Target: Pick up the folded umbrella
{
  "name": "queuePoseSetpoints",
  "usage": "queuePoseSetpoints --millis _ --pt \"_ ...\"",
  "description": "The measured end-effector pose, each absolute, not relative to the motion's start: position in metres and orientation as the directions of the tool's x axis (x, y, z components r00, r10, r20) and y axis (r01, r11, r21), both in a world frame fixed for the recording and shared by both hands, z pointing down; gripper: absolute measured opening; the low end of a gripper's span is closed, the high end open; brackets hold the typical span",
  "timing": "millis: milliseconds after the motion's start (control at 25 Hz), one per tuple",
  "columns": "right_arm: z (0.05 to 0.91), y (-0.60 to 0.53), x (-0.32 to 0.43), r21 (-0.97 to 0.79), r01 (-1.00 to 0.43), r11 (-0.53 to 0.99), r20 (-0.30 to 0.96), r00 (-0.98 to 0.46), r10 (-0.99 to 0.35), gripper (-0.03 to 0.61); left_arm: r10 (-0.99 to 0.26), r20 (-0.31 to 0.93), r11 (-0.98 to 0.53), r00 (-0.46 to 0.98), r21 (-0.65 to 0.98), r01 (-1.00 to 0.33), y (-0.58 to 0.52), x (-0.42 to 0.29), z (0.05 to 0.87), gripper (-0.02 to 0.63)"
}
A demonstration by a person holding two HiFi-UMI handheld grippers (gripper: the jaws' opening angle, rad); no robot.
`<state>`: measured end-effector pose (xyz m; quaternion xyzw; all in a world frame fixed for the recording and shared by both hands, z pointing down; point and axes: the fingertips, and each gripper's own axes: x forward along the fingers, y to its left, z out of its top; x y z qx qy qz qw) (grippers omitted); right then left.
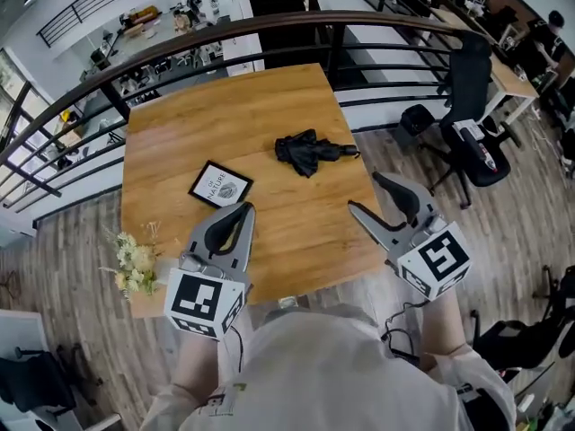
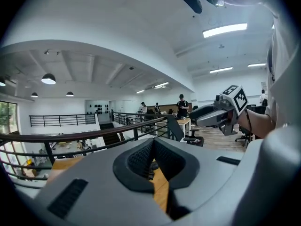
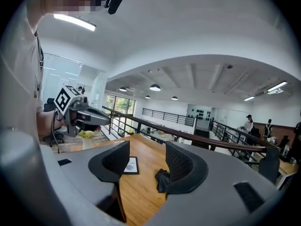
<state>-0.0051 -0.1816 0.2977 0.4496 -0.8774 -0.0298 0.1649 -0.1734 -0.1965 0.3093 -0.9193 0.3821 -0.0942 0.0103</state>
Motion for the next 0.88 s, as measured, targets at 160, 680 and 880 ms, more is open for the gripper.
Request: queuePoseSetpoints --millis 160,680,880 --pt "0.308 -0.211 -0.01 0.173 -0.797 0.579 0.275 -0.525 -0.805 0.262 -0.675 0.188 -0.735 0.713 -0.087 -0.673 -0.222 -0.171 0.325 0.017" --pt "0.338 -0.282 0.037 0.155 -0.745 0.649 0.381 -0.56 -0.735 0.264 -0.68 0.259 -0.721 0.686 -0.071 -0.689 -0.281 -0.13 0.347 0.017" --pt "0.361 -0.325 0.049 0.18 -0.649 0.739 0.477 -0.599 -0.643 0.264 -0.704 0.294 -0.691 0.646 -0.076 -0.719 -0.308 -0.117 0.358 0.017"
